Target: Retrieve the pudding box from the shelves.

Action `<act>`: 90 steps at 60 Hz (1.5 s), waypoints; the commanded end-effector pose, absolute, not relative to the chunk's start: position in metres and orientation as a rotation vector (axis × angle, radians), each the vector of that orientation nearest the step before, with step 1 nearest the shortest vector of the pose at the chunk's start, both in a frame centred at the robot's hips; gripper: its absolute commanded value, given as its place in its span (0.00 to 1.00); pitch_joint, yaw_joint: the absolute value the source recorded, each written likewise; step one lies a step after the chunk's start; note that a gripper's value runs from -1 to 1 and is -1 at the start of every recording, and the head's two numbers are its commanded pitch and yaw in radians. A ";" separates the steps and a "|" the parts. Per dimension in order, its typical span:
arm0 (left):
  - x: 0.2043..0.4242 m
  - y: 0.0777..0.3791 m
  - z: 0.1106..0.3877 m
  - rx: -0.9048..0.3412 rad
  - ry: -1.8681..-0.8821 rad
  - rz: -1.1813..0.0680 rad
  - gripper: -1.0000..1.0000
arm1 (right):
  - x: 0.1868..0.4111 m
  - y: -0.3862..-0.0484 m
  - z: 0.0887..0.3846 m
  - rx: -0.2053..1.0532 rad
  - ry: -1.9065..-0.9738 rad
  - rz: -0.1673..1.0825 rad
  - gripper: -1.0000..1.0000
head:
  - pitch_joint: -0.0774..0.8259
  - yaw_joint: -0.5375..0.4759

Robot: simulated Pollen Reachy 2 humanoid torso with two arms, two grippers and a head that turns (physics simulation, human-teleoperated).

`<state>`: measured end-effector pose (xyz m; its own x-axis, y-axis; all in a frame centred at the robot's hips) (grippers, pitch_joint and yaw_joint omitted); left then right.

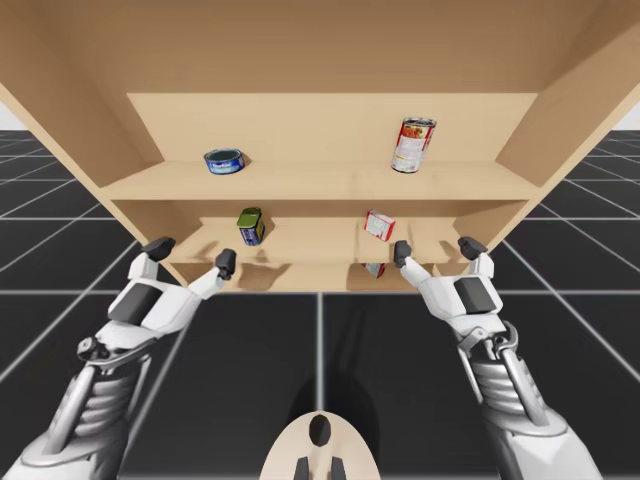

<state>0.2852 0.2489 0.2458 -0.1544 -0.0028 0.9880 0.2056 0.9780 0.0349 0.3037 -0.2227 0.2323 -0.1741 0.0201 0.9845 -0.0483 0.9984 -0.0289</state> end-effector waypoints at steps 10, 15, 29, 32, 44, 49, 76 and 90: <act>0.276 0.244 0.251 -0.171 -1.746 -0.196 0.00 | 0.303 -0.219 0.231 0.018 -1.747 0.046 0.00 | 0.72 0.31; 0.276 0.245 0.251 -0.170 -1.748 -0.193 0.00 | 0.299 -0.217 0.233 0.013 -1.741 0.066 0.00 | 0.72 0.32; 0.276 0.247 0.251 -0.170 -1.746 -0.182 0.00 | 0.261 -0.210 0.230 0.202 -1.633 0.138 0.00 | 0.72 0.32; 0.277 0.247 0.251 -0.170 -1.745 -0.183 0.00 | 0.253 -0.209 0.225 0.264 -1.599 0.141 0.00 | 0.72 0.32; 0.278 0.246 0.251 -0.169 -1.743 -0.185 0.00 | 0.246 -0.206 0.192 0.288 -1.533 0.185 0.00 | 0.72 0.32; 0.278 0.246 0.250 -0.165 -1.743 -0.185 0.00 | 0.252 -0.205 0.177 0.293 -1.513 0.192 0.00 | 0.72 0.32; 0.280 0.246 0.249 -0.135 -1.752 -0.193 0.00 | 0.323 -0.203 0.141 0.311 -1.441 0.166 0.00 | 0.73 0.33; 0.280 0.246 0.249 -0.130 -1.756 -0.199 0.00 | 0.354 -0.191 0.133 0.304 -1.411 0.173 0.00 | 0.73 0.32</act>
<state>0.2799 0.2459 0.2490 -0.1902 -0.0194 0.9816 0.1986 0.9784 0.0578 0.3353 -0.2050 0.1402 0.1393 -0.0415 0.9894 -0.2977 0.9512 0.0818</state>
